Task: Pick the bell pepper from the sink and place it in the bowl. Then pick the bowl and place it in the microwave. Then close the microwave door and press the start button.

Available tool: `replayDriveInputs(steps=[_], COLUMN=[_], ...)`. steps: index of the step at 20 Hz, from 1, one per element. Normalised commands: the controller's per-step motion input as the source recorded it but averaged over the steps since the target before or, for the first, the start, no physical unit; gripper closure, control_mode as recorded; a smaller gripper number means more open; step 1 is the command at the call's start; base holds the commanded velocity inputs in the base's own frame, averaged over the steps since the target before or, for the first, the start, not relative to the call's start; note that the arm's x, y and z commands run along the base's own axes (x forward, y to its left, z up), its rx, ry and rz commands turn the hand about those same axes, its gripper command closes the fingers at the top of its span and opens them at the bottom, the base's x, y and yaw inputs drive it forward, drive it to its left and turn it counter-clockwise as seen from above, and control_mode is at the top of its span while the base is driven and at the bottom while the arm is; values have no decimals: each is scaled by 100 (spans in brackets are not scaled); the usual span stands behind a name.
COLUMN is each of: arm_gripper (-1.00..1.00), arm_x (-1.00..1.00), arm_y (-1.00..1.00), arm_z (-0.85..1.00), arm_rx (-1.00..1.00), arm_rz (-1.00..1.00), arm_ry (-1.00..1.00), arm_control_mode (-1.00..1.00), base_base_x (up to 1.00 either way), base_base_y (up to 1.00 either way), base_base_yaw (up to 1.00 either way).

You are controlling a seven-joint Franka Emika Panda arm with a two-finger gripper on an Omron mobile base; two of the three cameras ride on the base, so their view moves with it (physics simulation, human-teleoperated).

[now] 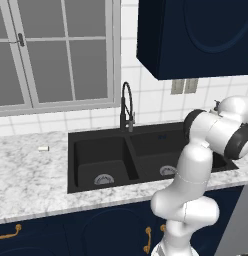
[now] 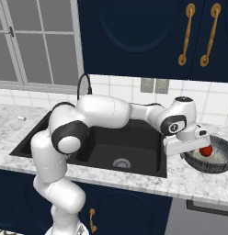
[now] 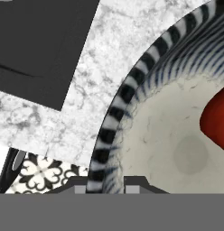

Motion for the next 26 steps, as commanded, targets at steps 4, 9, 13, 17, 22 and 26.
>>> replayDriveInputs(steps=[4,9,13,17,22,26], arm_gripper=[100,100,100,100,100,100], arm_x=[-66,-41,-46,-40,-31,-23], arm_y=[49,78,84,83,87,83], arm_z=[33,29,4,24,40,56], arm_rx=[0,6,7,2,0,0], arm_rz=[24,22,20,20,21,12], arm_ry=[10,11,-6,-16,-1,0], arm_control_mode=[-100,-100,-100,-100,-100,-100], base_base_x=[0,0,0,0,0,0], base_base_y=[0,0,0,0,0,0], base_base_yaw=[0,0,0,0,0,0])
